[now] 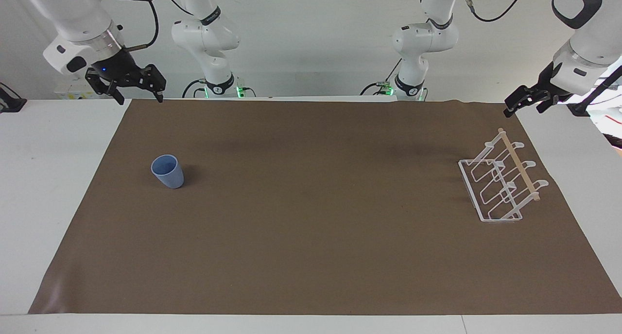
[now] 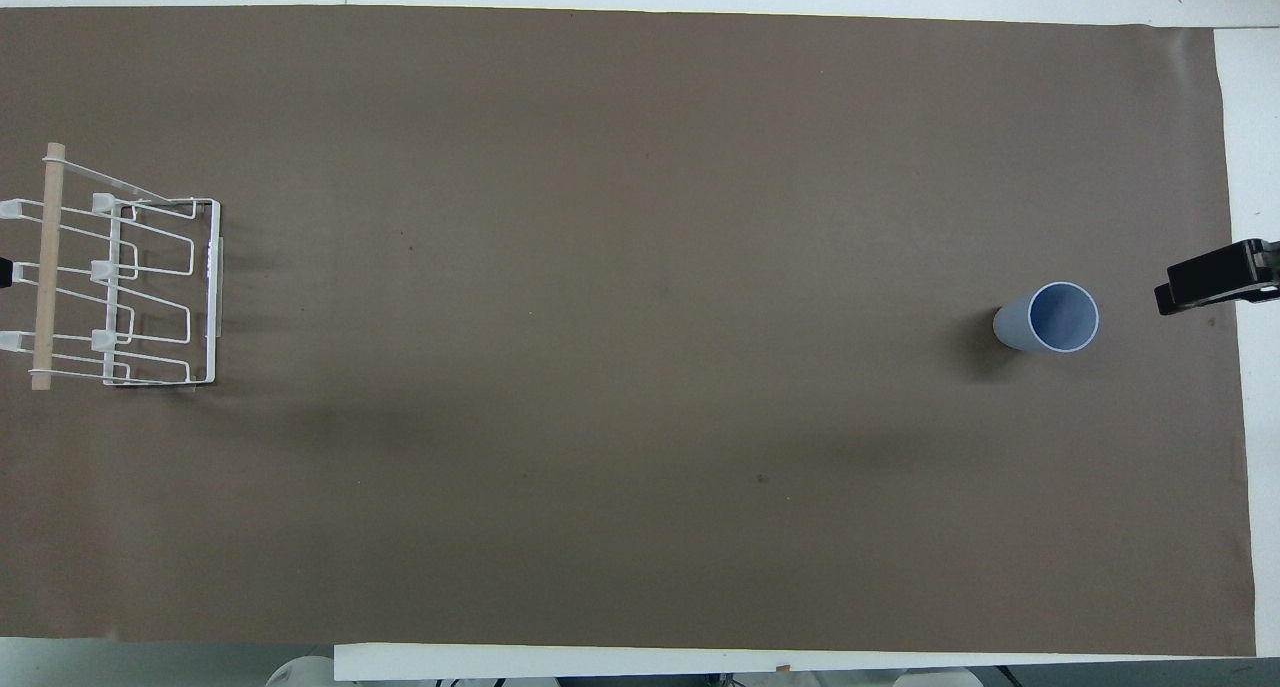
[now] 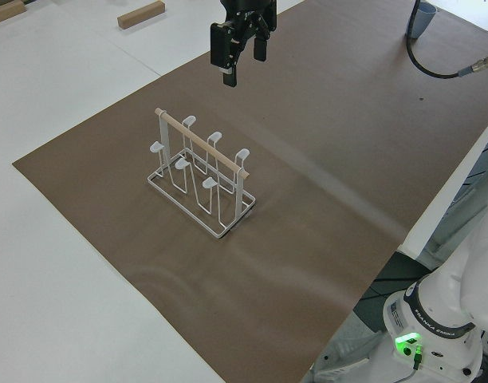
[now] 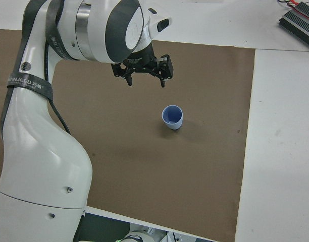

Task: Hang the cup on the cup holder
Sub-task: 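Move the right gripper down into the light blue cup's rim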

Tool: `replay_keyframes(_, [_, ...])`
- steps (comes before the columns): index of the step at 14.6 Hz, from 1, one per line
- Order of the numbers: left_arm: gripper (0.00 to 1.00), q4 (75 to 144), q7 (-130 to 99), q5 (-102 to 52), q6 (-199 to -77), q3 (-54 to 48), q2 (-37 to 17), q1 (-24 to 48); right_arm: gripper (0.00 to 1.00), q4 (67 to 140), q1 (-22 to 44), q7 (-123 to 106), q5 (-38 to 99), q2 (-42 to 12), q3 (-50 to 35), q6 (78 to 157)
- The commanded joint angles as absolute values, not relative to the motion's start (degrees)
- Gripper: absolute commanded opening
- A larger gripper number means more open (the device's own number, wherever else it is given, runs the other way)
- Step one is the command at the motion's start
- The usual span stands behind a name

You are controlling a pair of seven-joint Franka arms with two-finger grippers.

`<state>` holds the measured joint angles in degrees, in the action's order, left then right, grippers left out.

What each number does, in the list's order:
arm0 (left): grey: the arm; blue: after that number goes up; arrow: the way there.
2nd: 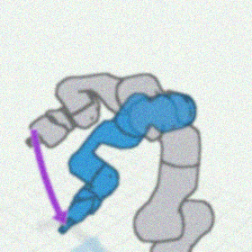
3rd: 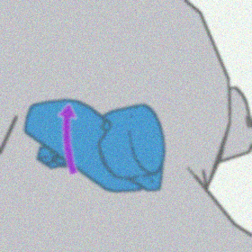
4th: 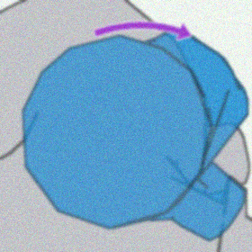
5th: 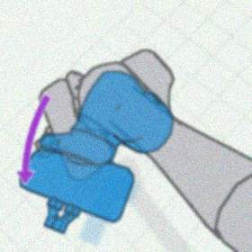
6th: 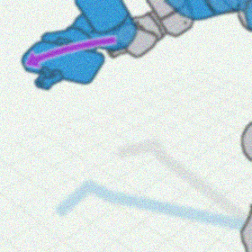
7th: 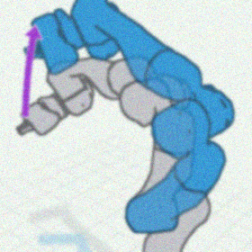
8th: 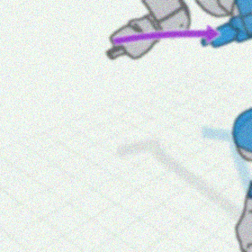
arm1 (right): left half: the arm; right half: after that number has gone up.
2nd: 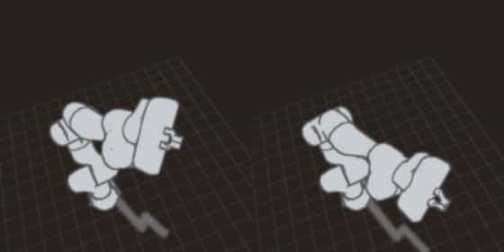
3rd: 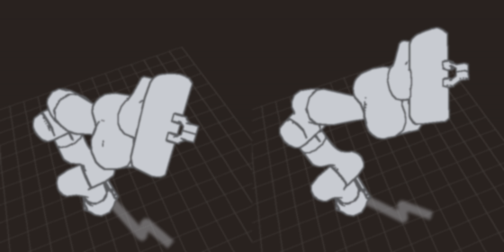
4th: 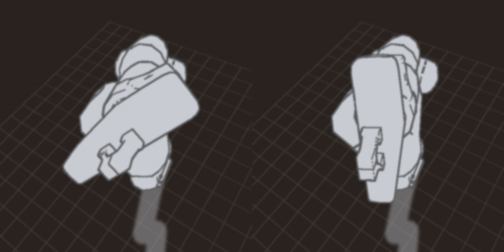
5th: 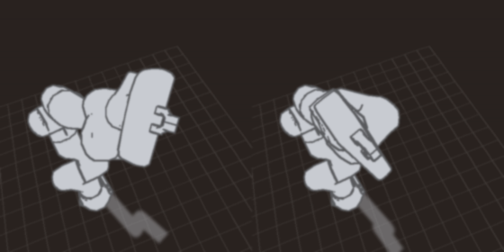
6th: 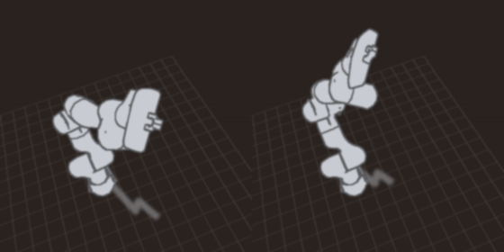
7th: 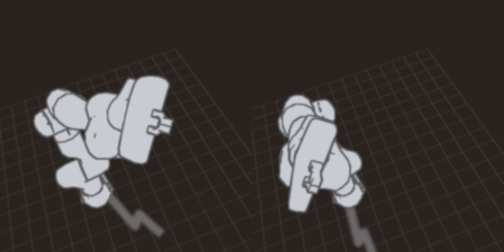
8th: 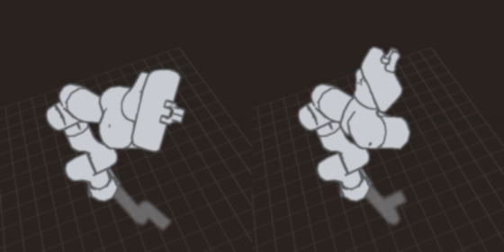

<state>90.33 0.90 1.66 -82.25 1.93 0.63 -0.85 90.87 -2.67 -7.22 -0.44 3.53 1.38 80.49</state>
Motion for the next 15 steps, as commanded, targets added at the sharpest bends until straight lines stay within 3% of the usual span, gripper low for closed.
replay_keyframes(1, [1.00, 91.76, 0.70, 2.55, -81.83, 2.20, 2.02, -0.35, 1.00, 91.49, -3.34, -6.68, -0.35, 3.87, 1.14, 81.04])
replay_keyframes(6, [1.00, 91.23, 6.12, 1.93, -85.25, 0.88, 2.20, 0.97, 1.00, 92.20, -3.25, -6.77, -0.35, 4.31, 1.23, 80.60])
replay_keyframes(8, [1.00, 91.23, 8.00, 2.02, -86.13, 0.36, 2.11, 4.55, 1.00, 92.89, -3.43, -8.16, -0.35, 4.48, 1.40, 81.12])
replay_keyframes(9, [1.00, 91.58, 8.09, 2.02, -86.31, 0.35, 2.28, 5.27, 1.00, 96.21, -4.38, -9.39, -0.35, 5.79, 1.67, 83.65])
replay_keyframes(11, [1.00, 91.49, 8.09, 2.02, -85.78, 0.35, 2.29, 5.19, 1.00, 108.05, -7.20, -13.07, -0.26, 9.65, 1.67, 96.01])
replay_keyframes(15, [1.00, 91.49, 8.09, 2.02, -85.78, 0.70, 2.29, 4.92, 1.00, 117.93, -9.76, -18.72, 0.00, 7.13, 1.76, 109.57])
